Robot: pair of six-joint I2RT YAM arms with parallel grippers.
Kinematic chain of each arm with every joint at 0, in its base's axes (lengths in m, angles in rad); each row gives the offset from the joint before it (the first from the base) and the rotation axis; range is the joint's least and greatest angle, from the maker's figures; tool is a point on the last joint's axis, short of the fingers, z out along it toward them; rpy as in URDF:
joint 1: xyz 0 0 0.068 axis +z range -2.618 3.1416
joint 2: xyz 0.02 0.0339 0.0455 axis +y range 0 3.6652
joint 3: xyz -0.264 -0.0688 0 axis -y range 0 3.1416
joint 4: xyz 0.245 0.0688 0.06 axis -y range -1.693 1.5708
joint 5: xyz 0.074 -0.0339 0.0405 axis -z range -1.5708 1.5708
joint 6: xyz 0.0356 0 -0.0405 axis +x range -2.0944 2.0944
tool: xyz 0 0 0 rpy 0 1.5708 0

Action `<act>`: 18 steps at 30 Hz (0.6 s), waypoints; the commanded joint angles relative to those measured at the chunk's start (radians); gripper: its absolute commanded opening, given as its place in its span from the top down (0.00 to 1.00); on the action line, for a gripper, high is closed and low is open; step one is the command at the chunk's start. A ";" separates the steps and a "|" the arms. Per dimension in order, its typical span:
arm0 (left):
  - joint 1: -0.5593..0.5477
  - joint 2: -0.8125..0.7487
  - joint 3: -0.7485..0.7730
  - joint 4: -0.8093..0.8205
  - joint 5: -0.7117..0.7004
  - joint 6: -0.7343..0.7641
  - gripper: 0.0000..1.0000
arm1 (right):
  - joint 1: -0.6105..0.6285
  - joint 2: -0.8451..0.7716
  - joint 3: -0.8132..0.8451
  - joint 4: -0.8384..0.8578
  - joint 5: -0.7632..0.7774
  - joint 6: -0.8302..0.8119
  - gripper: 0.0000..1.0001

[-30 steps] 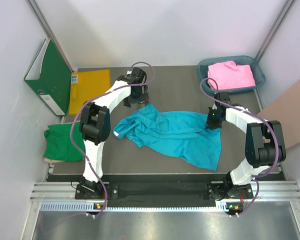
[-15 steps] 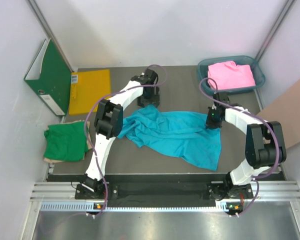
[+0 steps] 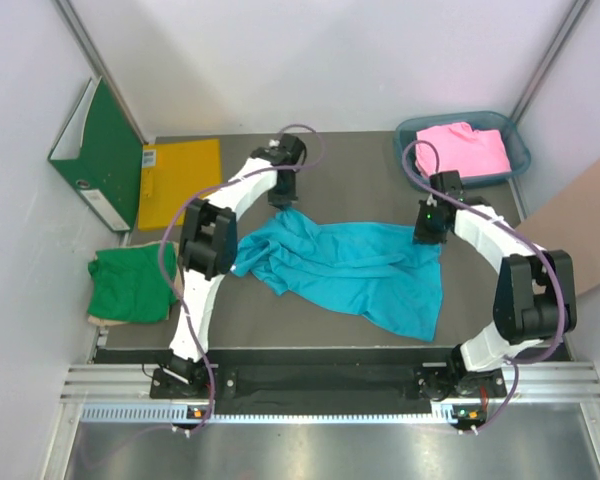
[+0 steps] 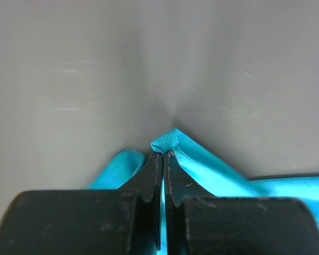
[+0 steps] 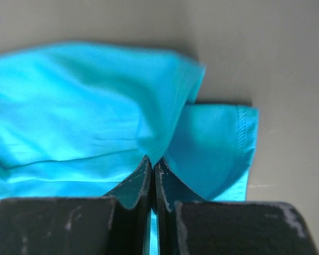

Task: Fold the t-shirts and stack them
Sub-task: Flatten out the tshirt

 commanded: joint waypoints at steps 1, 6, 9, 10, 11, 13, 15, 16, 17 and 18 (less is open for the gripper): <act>0.108 -0.248 0.021 0.026 -0.133 0.015 1.00 | 0.009 -0.101 0.127 -0.011 0.029 -0.024 1.00; 0.171 -0.409 0.020 0.080 -0.174 0.026 1.00 | 0.009 -0.164 0.200 -0.011 0.084 -0.038 1.00; 0.186 -0.475 0.015 0.105 -0.167 0.018 1.00 | 0.009 -0.207 0.208 -0.002 0.100 -0.045 1.00; 0.188 -0.487 0.015 0.105 -0.165 0.010 1.00 | 0.009 -0.218 0.207 0.001 0.106 -0.045 1.00; 0.194 -0.508 0.012 0.103 -0.159 0.007 1.00 | 0.007 -0.241 0.204 0.006 0.107 -0.048 1.00; 0.194 -0.524 0.013 0.097 -0.150 0.004 1.00 | 0.007 -0.267 0.202 0.012 0.114 -0.052 1.00; 0.194 -0.561 0.000 0.097 -0.141 0.001 1.00 | 0.006 -0.312 0.204 0.024 0.112 -0.055 1.00; 0.194 -0.594 -0.010 0.097 -0.142 0.003 1.00 | 0.007 -0.330 0.205 0.027 0.110 -0.053 1.00; 0.194 -0.614 -0.025 0.099 -0.144 0.003 1.00 | 0.007 -0.365 0.216 0.030 0.107 -0.062 1.00; 0.194 -0.636 -0.034 0.111 -0.150 0.004 1.00 | 0.007 -0.379 0.227 0.030 0.100 -0.068 1.00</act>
